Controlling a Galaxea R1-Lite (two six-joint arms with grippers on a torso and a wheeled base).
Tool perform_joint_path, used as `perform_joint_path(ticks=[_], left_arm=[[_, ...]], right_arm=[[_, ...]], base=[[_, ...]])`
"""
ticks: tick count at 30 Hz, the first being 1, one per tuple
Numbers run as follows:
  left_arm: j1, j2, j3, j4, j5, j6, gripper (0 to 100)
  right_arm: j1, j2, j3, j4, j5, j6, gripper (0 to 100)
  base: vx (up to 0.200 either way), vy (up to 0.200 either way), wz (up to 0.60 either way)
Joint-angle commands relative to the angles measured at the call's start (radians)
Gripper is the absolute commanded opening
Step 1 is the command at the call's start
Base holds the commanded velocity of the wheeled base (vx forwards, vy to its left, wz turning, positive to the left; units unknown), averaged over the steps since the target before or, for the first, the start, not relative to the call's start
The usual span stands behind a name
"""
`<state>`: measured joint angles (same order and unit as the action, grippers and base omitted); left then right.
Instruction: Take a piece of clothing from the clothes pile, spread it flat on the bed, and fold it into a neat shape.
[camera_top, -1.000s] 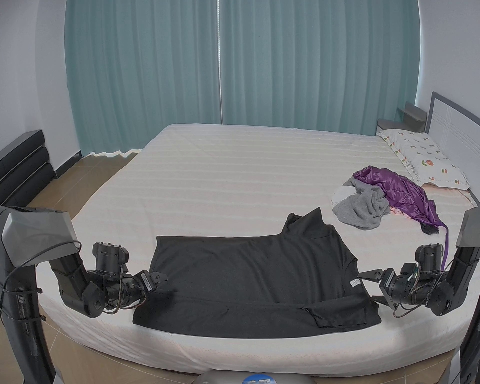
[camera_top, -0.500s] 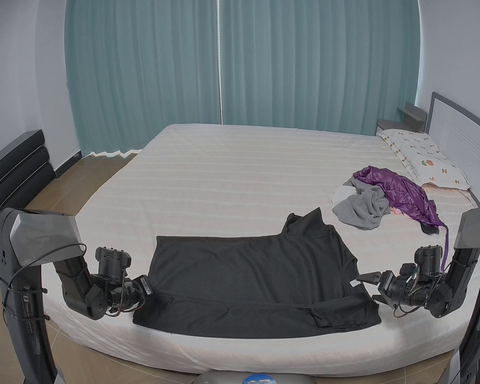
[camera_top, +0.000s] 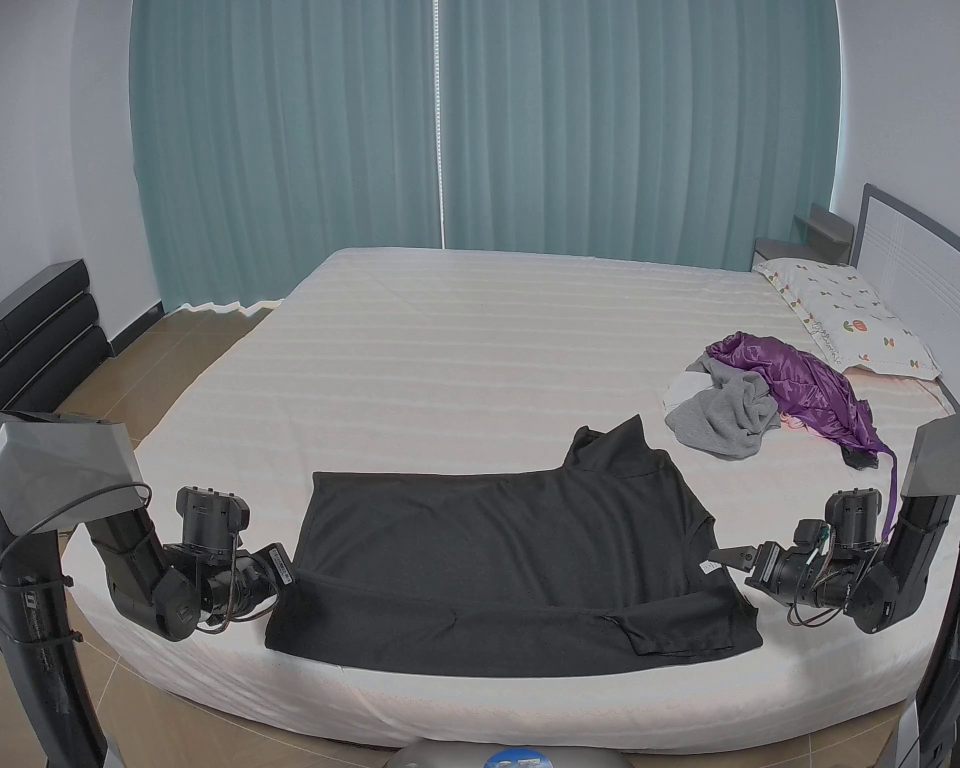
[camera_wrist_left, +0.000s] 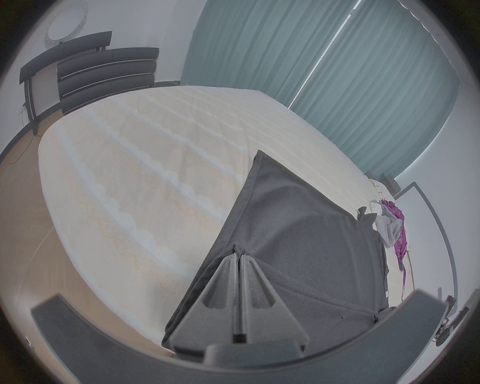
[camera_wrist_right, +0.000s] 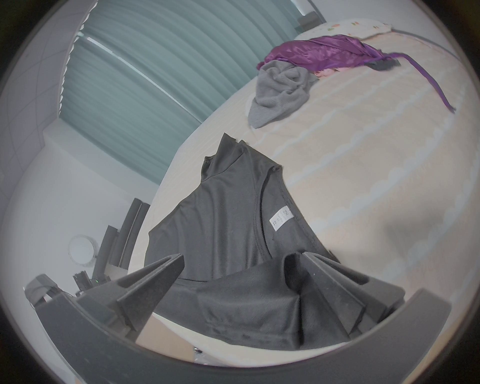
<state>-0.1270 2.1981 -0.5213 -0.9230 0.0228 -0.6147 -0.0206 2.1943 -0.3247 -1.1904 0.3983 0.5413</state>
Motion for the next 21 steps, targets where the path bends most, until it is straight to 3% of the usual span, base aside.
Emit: perform_joint_path(ticks=[1, 5, 9, 17, 18, 21], left_arm=[[0.001, -0.026, 0.009, 0.0, 0.0, 0.0, 0], [0.003, -0.026, 0.009, 0.0, 0.0, 0.0, 0], [0.003, -0.024, 0.014, 0.0, 0.0, -0.002, 0], [0.006, -0.024, 0.023, 0.0, 0.0, -0.004, 0], [0.006, -0.024, 0.023, 0.0, 0.0, -0.004, 0], [0.006, -0.024, 0.023, 0.0, 0.0, -0.004, 0]], right_arm=[[-0.005, 0.047, -0.043, 0.011, 0.002, -0.029, 100], [0.005, 0.075, -0.065, 0.012, 0.004, -0.043, 100], [0.011, 0.124, -0.073, 0.009, 0.004, -0.132, 100], [0.005, 0.136, -0.059, 0.009, 0.004, -0.213, 100], [0.004, 0.145, -0.059, 0.008, 0.004, -0.23, 0], [0.004, 0.16, -0.059, 0.0, 0.004, -0.259, 0]], base=[[0.0, 0.0, 0.0], [0.0, 0.0, 0.0], [0.0, 0.0, 0.0], [0.0, 0.0, 0.0], [0.0, 0.0, 0.0], [0.0, 0.0, 0.0]])
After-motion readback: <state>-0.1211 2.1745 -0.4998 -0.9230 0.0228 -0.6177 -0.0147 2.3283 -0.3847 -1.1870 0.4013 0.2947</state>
